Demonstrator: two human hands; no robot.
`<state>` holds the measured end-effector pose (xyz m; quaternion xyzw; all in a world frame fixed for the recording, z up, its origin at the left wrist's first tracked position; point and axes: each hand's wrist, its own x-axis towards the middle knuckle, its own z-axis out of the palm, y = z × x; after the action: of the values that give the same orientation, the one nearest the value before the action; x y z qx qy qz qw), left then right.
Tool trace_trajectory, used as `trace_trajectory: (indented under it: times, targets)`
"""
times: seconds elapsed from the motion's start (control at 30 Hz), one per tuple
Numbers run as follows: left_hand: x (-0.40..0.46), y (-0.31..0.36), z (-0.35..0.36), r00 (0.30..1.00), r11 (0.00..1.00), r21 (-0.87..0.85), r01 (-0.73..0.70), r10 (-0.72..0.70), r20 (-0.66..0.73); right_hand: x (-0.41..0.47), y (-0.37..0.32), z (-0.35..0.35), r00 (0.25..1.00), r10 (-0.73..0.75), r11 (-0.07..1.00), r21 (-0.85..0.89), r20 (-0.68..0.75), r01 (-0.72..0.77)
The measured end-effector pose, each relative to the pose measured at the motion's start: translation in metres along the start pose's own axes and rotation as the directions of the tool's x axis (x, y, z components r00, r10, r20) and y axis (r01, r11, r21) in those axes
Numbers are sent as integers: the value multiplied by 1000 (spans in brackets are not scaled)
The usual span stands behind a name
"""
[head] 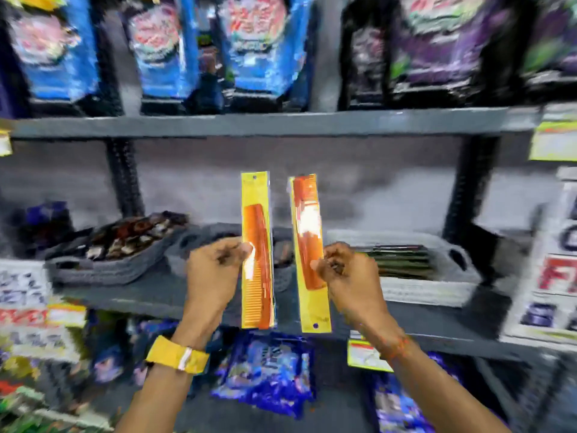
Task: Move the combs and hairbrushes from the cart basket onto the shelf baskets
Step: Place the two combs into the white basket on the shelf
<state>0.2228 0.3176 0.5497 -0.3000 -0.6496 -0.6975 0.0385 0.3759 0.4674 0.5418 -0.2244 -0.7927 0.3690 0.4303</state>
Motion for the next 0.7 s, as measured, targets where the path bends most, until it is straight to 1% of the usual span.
trace_trajectory:
  times: [0.1,0.2,0.3,0.33,0.43,0.5,0.53,0.57,0.6,0.67,0.7]
  targets:
    - [14,9,73,992,998,-59,27,-19,127,16,16,-59,990,29,997,-68,-142,-39]
    - [24,13,139,978,998,-58,19,-7,207,30,36,-105,975,55,983,-158,-216,-90]
    - [43,12,196,961,997,-59,49,-31,276,43,55,-133,953,109,967,-192,-282,-168]
    - [52,11,213,956,998,-36,55,-42,291,47,60,-140,946,121,960,-208,-302,-189]
    - [72,13,253,933,993,110,31,-68,353,63,75,-155,919,145,934,-257,-366,-249]
    - [76,12,271,915,967,253,-5,-98,392,73,81,-162,899,163,912,-285,-406,-294]
    - [75,9,278,899,935,350,-52,-109,425,77,83,-165,892,166,907,-290,-422,-306]
    - [72,4,284,868,904,418,-93,-132,479,81,85,-166,886,163,904,-294,-435,-311]
    - [71,-5,291,815,884,448,-137,-157,558,85,87,-168,881,155,898,-308,-446,-313]
    - [65,-23,297,678,859,470,-205,-222,701,92,93,-170,880,133,884,-347,-455,-314]
    - [63,-32,297,612,845,482,-232,-258,748,96,95,-172,882,135,876,-361,-451,-319]
